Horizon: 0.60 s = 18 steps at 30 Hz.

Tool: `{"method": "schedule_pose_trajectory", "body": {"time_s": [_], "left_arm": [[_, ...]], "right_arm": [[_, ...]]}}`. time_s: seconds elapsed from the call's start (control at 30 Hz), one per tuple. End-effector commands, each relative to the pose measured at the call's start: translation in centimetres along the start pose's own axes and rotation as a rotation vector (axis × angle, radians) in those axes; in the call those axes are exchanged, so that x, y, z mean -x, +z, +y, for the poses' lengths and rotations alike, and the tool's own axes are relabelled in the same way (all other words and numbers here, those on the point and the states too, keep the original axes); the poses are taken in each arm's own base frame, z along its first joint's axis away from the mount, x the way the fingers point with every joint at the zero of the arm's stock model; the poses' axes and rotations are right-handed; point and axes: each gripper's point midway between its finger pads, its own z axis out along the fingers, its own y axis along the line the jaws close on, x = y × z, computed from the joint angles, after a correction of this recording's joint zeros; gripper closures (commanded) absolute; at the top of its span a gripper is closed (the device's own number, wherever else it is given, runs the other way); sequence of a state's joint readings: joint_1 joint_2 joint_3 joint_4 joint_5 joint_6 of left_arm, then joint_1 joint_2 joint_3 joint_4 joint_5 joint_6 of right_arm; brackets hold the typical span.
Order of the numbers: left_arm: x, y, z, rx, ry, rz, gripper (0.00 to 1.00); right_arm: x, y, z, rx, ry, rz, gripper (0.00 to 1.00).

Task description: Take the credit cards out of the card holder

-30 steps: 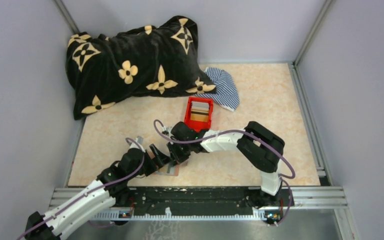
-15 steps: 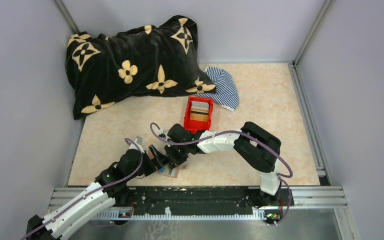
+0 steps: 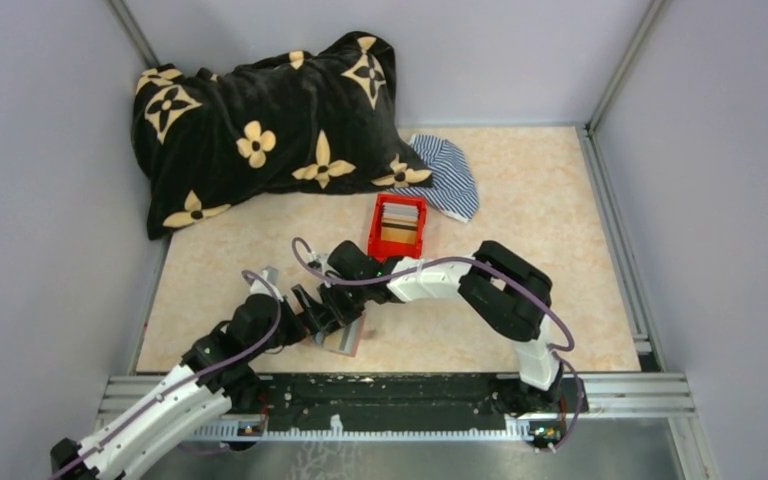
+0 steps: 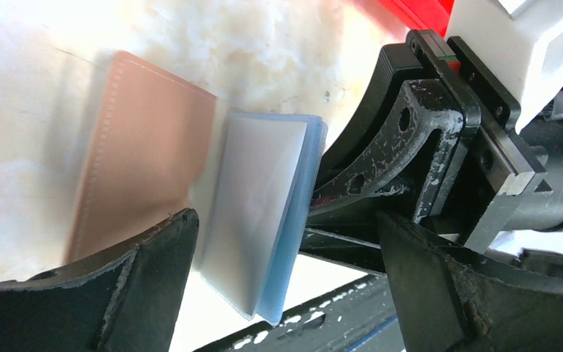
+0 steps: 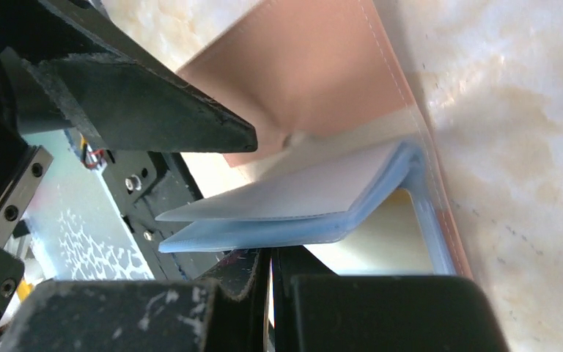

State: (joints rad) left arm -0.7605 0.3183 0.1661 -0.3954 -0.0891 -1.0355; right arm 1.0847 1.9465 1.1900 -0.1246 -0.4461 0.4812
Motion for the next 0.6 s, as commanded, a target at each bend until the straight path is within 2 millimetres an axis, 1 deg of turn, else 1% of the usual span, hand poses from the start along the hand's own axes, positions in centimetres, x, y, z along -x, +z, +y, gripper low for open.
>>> {"method": "schedule_pose_trajectory", "body": {"time_s": [0.0, 0.1, 0.23, 0.33, 0.4, 0.43, 0.5, 0.57], "left_arm": [[4.3, -2.5, -7.5, -0.170, 0.039, -0.091, 0.01], [5.5, -3.5, -8.8, -0.179, 0.054, -0.117, 0.01], [8.0, -4.8, -9.5, -0.142, 0.096, -0.204, 0.01], [9.6, -5.4, -10.2, -0.105, 0.144, -0.245, 0.01], [9.6, -5.0, -10.8, -0.100, 0.155, -0.224, 0.01], [9.2, -4.6, -10.9, -0.101, 0.159, -0.204, 0.01], [8.5, -3.5, -10.5, -0.088, 0.163, -0.171, 0.01], [7.6, -2.4, -9.6, -0.073, 0.160, -0.147, 0.01]], "right_arm": [[4.0, 1.0, 4.2, 0.151, -0.085, -0.111, 1.00], [4.3, 1.7, 3.5, 0.143, -0.076, -0.115, 1.00], [4.7, 2.5, 2.6, 0.136, -0.062, -0.119, 1.00], [4.3, 3.3, 1.6, 0.119, -0.044, -0.104, 1.00], [3.8, 3.7, 1.0, 0.107, -0.029, -0.089, 1.00], [3.7, 3.8, 0.6, 0.102, -0.018, -0.086, 1.00], [3.5, 3.8, -0.2, 0.096, 0.006, -0.090, 1.00], [3.7, 3.1, -0.3, 0.107, 0.020, -0.110, 1.00]]}}
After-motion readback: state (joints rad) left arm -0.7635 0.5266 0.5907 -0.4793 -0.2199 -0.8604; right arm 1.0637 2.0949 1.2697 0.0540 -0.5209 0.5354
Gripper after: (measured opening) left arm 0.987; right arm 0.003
